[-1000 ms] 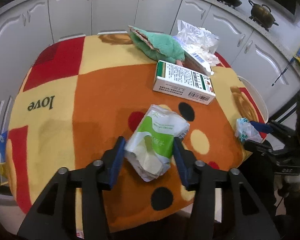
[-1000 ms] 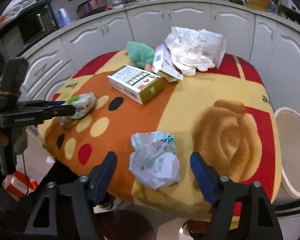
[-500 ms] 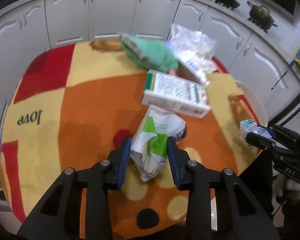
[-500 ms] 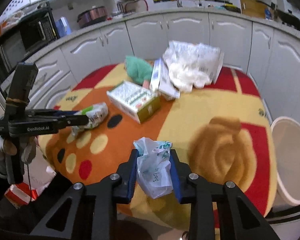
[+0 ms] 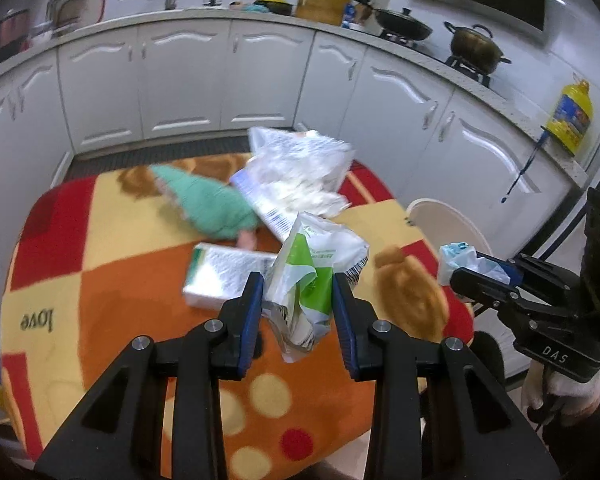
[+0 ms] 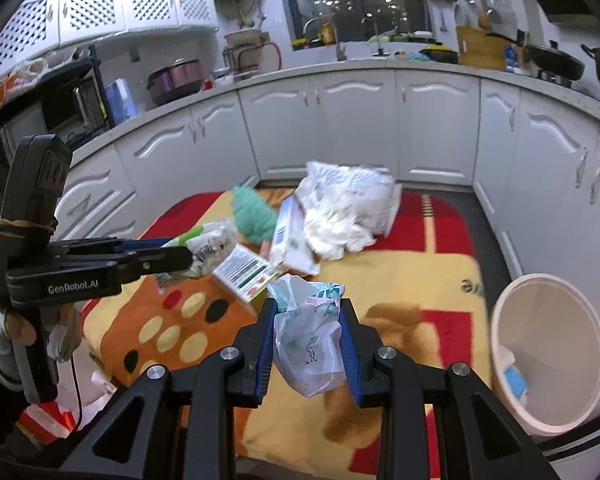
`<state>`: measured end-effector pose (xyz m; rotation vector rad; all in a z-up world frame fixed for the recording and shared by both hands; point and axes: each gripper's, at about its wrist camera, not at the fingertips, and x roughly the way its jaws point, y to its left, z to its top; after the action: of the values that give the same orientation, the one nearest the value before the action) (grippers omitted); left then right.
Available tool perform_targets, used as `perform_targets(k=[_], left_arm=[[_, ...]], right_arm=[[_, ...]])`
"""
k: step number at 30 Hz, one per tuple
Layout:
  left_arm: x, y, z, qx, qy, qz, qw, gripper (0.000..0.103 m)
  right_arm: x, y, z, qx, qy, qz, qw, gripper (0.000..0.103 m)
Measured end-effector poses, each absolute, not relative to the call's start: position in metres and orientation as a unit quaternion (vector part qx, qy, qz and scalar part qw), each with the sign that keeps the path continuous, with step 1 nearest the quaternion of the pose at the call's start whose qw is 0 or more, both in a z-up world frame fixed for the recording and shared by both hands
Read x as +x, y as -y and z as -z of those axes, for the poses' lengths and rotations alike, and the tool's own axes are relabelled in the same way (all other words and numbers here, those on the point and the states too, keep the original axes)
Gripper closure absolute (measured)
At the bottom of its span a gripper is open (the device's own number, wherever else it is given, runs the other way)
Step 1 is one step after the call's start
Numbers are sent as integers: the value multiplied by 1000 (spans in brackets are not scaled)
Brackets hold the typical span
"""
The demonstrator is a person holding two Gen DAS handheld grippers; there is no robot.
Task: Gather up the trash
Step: 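Lift both bags and carry them over the beige bin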
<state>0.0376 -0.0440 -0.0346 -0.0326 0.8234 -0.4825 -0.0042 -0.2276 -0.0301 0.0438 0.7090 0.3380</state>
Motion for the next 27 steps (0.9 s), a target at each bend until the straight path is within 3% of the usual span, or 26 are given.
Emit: perform_targets(k=[27], left_arm=[[67, 164, 13, 10, -388, 309, 868, 71]], right_arm=[[-12, 328, -3, 52, -304, -55, 950, 74]])
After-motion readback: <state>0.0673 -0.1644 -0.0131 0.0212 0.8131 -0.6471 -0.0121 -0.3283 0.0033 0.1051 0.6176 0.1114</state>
